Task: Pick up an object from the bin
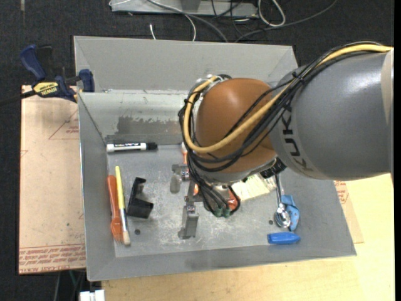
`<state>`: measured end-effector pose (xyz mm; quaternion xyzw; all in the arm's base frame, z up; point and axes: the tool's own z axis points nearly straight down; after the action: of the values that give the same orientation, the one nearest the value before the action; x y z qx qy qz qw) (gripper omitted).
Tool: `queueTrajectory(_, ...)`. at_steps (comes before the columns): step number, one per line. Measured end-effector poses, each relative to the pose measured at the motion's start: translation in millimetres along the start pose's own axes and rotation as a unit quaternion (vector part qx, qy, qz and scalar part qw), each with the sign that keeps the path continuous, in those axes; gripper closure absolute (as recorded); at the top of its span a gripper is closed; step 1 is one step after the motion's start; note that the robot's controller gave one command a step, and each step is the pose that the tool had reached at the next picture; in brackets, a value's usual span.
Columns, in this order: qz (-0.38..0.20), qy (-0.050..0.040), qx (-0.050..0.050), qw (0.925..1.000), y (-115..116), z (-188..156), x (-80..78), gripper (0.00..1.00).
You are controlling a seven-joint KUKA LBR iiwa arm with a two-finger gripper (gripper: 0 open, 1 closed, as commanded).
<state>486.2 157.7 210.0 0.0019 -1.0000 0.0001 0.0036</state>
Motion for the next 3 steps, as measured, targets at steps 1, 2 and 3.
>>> queueTrajectory(1,0.002,-0.0035,-0.001,1.0000,-0.9,-3.3,-1.8,0.00)
queueTrajectory(2,0.063,-0.0050,-0.002,0.9980,10.5,56.2,-18.2,0.00)
queueTrajectory(3,0.150,-0.0073,-0.004,0.9886,46.3,54.6,-43.0,0.00)
